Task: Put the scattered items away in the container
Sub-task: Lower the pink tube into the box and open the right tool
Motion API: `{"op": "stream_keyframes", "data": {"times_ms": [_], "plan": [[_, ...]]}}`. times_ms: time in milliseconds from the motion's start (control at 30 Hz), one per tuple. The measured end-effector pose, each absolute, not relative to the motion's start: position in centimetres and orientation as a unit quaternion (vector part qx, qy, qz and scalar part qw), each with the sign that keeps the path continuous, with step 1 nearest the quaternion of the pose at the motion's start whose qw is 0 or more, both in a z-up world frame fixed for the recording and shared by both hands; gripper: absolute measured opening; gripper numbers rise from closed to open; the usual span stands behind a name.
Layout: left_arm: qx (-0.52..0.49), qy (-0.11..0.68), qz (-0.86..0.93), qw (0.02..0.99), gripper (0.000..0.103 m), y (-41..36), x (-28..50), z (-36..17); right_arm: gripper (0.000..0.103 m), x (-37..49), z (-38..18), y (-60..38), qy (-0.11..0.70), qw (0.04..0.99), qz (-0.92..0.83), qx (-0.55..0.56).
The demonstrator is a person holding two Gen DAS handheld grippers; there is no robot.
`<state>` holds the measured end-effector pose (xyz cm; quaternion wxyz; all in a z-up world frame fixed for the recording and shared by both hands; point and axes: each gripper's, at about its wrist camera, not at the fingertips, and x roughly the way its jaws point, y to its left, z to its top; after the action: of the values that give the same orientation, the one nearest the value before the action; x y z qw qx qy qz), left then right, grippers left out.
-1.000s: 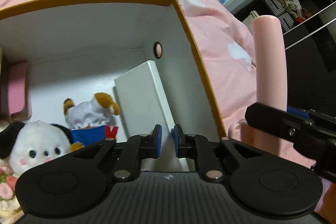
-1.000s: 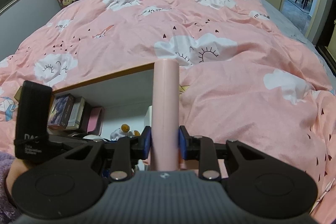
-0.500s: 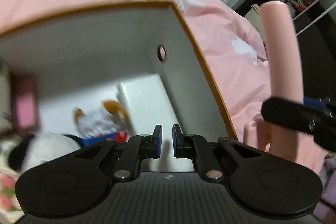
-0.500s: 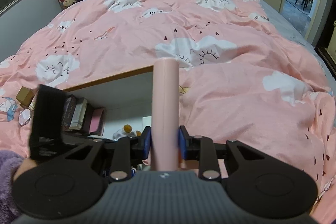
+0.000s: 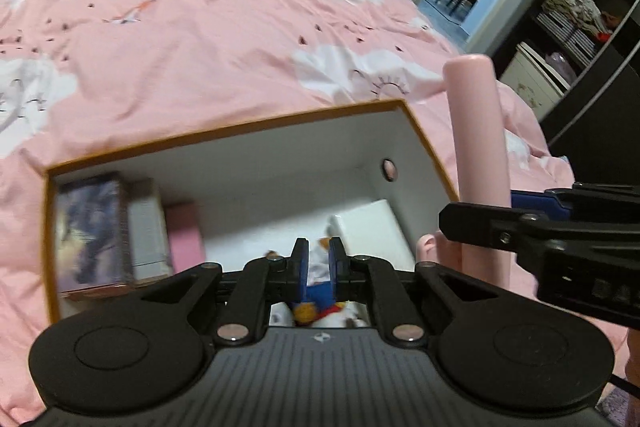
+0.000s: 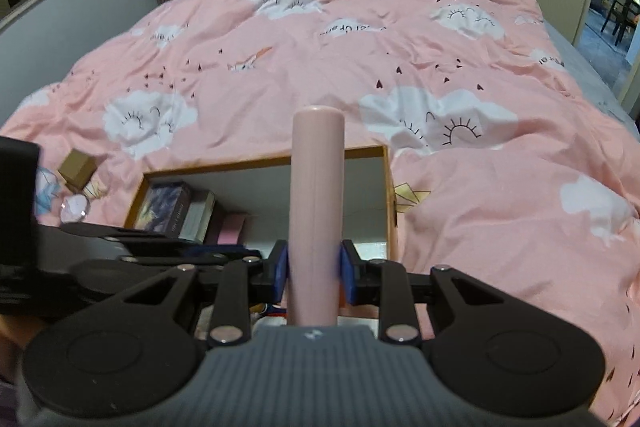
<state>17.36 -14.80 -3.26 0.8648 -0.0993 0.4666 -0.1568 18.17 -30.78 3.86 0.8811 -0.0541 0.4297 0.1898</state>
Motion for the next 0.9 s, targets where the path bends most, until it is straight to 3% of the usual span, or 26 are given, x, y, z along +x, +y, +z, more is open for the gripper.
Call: {"op": "stream_keyframes", "data": {"times_ms": [900], "plan": [[-0.103,0.487,-0.150,0.854,0.012,-11.8,16.5,-4.3,0.029,20.8,-3.9,-26.9,0.490,0.844,0.122,-0.180]]}}
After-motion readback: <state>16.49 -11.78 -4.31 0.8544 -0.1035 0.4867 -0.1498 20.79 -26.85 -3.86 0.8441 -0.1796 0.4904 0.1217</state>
